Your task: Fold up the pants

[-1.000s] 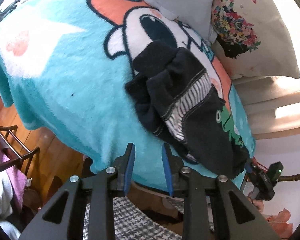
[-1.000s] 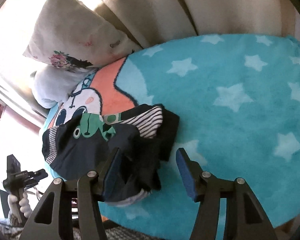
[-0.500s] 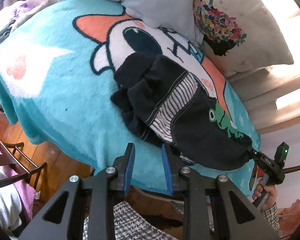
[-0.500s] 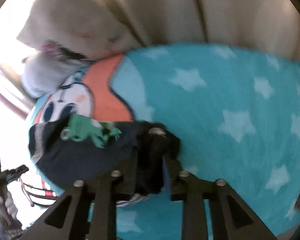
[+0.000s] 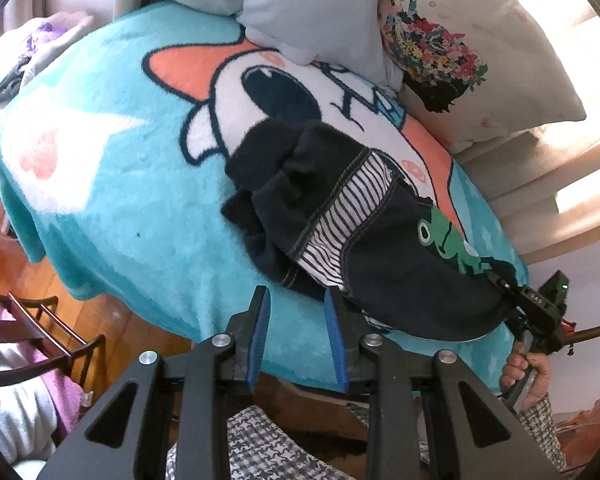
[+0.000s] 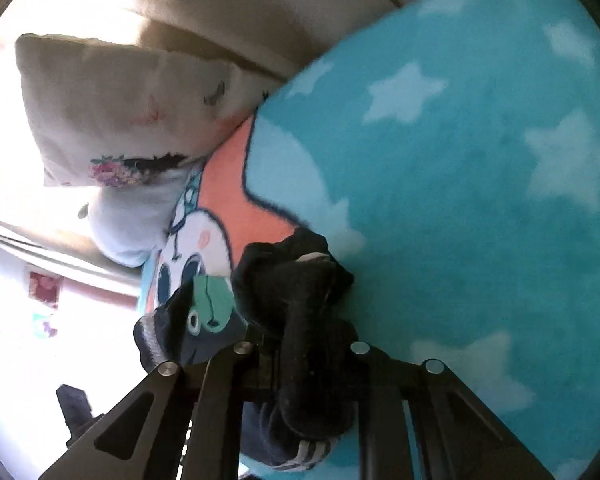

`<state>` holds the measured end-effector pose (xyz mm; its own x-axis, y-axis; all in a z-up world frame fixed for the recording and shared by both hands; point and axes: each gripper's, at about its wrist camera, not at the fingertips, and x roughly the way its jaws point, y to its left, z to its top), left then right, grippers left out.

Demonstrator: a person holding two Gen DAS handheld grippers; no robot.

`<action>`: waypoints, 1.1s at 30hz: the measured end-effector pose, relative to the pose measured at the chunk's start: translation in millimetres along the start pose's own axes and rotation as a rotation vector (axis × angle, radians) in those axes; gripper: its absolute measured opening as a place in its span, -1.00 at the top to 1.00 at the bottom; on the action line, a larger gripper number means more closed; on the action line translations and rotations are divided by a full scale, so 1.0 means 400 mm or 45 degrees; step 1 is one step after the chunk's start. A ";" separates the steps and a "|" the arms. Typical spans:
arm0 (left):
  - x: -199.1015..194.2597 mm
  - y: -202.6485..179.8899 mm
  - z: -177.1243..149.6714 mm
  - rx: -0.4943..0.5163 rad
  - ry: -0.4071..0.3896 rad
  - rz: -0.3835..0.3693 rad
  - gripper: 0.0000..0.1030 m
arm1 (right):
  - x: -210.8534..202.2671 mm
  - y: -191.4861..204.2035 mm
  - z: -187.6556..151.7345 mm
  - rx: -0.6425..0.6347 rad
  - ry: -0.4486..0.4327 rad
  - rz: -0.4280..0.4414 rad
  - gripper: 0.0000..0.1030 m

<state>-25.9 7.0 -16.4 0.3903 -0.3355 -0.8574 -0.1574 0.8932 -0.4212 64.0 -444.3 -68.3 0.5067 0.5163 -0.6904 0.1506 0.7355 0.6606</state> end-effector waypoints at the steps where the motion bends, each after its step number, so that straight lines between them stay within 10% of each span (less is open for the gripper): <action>1: -0.003 0.000 0.004 -0.001 -0.008 0.005 0.49 | -0.017 0.005 0.004 -0.014 -0.024 -0.020 0.68; 15: 0.084 -0.177 0.177 0.182 -0.129 0.015 0.34 | -0.032 -0.047 0.037 -0.114 -0.039 -0.305 0.59; 20: 0.242 -0.121 0.200 0.036 0.036 0.142 0.36 | -0.031 -0.084 0.040 -0.039 -0.055 -0.262 0.14; 26: 0.234 -0.106 0.218 0.000 0.043 0.079 0.37 | -0.151 -0.108 0.047 0.057 -0.257 -0.237 -0.10; 33: 0.060 -0.129 0.163 0.038 -0.090 0.024 0.33 | -0.221 -0.023 0.044 0.001 -0.357 -0.076 0.18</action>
<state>50.8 -27.6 4.0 0.4506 -0.2977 -0.8416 -0.1382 0.9081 -0.3953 32.8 -504.6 -8.2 0.7120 0.3302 -0.6198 0.1883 0.7605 0.6214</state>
